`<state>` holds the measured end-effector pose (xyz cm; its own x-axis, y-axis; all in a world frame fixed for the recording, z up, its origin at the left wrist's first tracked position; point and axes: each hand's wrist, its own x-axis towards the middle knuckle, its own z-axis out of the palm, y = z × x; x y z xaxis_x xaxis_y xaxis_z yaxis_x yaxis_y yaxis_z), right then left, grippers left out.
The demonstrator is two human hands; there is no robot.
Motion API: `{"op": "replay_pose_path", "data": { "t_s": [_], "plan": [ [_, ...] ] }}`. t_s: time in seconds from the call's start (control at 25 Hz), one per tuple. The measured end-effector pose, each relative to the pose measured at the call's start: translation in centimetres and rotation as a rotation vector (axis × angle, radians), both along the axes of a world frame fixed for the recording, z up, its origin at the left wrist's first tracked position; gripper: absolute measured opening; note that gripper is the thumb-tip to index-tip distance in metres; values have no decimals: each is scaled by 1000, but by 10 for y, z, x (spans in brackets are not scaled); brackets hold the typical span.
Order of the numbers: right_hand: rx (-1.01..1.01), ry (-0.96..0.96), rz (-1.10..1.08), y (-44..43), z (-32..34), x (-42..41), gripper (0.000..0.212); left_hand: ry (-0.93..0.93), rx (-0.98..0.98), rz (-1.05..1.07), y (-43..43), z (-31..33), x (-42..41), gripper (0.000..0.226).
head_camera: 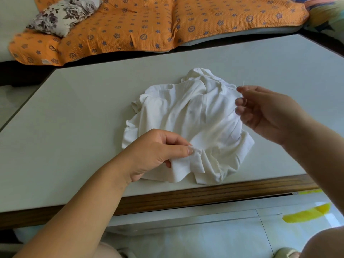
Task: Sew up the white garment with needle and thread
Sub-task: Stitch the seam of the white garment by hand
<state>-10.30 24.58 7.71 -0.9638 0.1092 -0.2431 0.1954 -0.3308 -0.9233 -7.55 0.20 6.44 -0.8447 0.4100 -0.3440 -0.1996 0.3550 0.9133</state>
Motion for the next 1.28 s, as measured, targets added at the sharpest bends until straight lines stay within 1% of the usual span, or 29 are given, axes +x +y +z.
{"op": "replay_pose_path", "data": {
  "t_s": [0.08, 0.2, 0.24, 0.28, 0.44, 0.52, 0.6, 0.68, 0.76, 0.88, 0.96, 1.08, 1.2, 1.28],
  "plan": [
    [45, 14, -90, 11, -1, -11, 17, -5, -3, 0, -1, 0, 0, 9],
    [332, 37, -198, 23, -6, -23, 8, -3, -8, 2, -1, 1, -1, 8],
    [366, 31, -207, 24, -7, -25, 8, -1, -11, 0, -1, 1, -1, 9],
    [309, 18, -190, 25, -6, -25, 10, -2, -14, -2, -1, 1, -1, 10],
    [-307, -73, -90, 30, 1, -26, 15, -4, -24, -5, -2, 0, -1, 9],
    [-459, -98, -103, 34, 1, -28, 17, -5, -29, -5, -3, 0, -2, 7],
    [-479, -80, -191, 38, -3, -33, 15, -10, -30, -10, -4, 0, -2, 6],
    [-395, -41, -304, 41, -8, -37, 11, -10, -37, -13, -5, 0, -2, 7],
    [-254, -15, -367, 42, -13, -40, 10, -10, -39, -14, -5, 0, -2, 7],
    [-26, 2, -387, 44, -20, -42, 10, -13, -31, -15, -5, 0, -2, 11],
    [95, 30, -392, 42, -23, -42, 9, -18, -31, -15, -6, 0, -2, 6],
    [277, 59, -414, 36, -26, -41, 9, -20, -33, -13, -6, -1, -3, 7],
    [425, 79, -335, 22, -22, -32, 8, -16, -18, -1, -4, -1, -3, 7],
    [468, 86, -175, 3, -12, -16, 11, -1, 0, 26, -2, -1, -4, 7]
  ]
}}
